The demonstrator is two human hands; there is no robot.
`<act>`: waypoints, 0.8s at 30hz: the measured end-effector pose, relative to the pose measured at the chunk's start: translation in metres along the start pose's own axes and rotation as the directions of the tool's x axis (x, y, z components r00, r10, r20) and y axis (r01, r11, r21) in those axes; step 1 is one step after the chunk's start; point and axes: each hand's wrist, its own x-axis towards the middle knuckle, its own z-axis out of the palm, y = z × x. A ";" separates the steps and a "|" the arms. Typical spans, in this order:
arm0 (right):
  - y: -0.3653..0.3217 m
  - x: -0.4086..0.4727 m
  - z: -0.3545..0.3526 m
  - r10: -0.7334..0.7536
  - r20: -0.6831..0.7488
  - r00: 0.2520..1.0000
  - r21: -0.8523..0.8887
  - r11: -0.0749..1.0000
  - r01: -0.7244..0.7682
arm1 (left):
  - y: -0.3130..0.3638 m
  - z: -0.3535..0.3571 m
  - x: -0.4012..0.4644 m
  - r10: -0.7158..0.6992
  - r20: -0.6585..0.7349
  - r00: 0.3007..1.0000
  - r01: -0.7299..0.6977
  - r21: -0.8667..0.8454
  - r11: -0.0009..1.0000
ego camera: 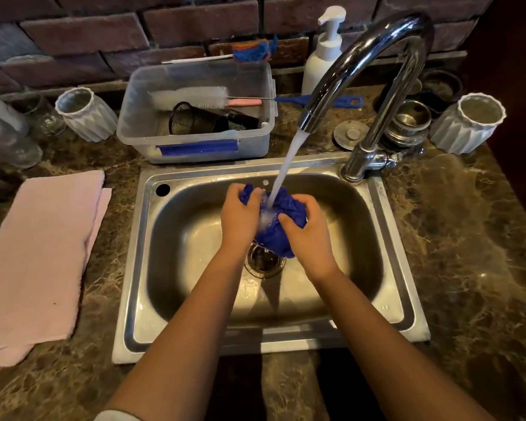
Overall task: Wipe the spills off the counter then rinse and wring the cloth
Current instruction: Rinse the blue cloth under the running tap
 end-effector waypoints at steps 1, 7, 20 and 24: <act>0.002 0.002 -0.003 0.060 0.002 0.998 0.065 0.996 -0.060 | 0.002 -0.003 -0.001 -0.066 0.053 0.996 0.072 -0.118 0.990; -0.001 0.010 -0.009 0.316 0.216 0.924 0.779 0.515 -0.358 | 0.007 -0.016 -0.023 -0.043 0.285 0.958 0.155 -0.383 0.911; -0.021 0.008 0.025 0.085 -0.072 0.994 0.023 0.996 -0.083 | 0.002 0.002 -0.018 0.313 0.050 0.948 -0.311 0.333 0.890; -0.022 0.005 0.021 -0.039 -0.090 0.995 -0.127 0.991 0.027 | -0.001 0.010 -0.001 0.072 0.044 0.996 -0.081 0.267 0.960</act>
